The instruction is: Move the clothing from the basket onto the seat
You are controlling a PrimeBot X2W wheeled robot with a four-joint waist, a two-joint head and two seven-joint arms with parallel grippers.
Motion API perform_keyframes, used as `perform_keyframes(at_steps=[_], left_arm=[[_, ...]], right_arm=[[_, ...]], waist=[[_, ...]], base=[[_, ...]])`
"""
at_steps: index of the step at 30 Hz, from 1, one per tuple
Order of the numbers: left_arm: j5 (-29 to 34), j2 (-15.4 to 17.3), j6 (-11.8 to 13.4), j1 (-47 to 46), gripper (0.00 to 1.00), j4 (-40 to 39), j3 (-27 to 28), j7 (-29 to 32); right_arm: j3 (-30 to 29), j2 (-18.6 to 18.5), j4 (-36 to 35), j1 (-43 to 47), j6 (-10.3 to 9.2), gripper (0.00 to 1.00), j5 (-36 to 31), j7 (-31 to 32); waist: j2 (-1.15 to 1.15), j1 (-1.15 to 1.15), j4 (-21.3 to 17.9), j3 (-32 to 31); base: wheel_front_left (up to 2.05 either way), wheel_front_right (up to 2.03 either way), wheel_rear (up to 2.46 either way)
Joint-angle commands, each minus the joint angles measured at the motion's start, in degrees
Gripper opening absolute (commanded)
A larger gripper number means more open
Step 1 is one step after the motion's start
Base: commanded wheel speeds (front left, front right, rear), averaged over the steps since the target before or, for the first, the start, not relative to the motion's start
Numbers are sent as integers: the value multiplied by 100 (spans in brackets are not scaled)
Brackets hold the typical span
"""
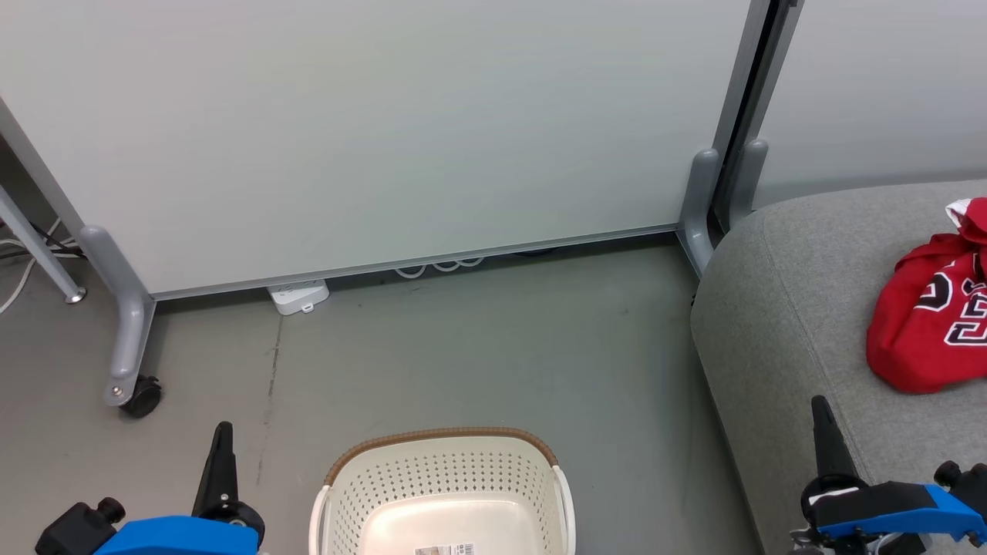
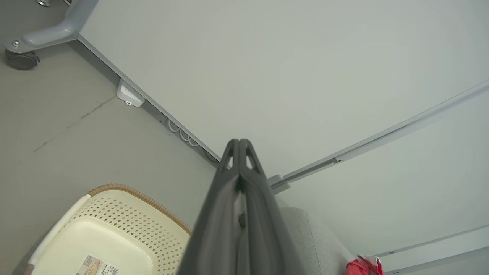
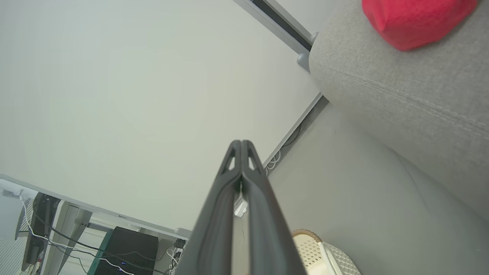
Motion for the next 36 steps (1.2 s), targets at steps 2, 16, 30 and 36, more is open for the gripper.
perform_keyframes(at_steps=[2,16,30,36], left_arm=[[-216,34,-46,-148,0,-83,59,55],[-1040,39,-103,-175,0,-115,172,278],[-1771,44,-159,-200,0,-142,280,476],[-2061,45,-184,-212,0,-153,320,555]], right_arm=[[-32,11,-91,-164,-1,0,236,55],[-85,42,-132,-202,-2,0,1104,285],[-130,69,-165,-248,-2,0,1878,486],[-149,81,-177,-263,-2,0,2183,566]], waist=[[0,0,1,2],[0,0,8,14],[0,0,14,26],[0,0,17,32]], base=[[0,0,0],[0,0,0],[0,0,0],[0,0,0]])
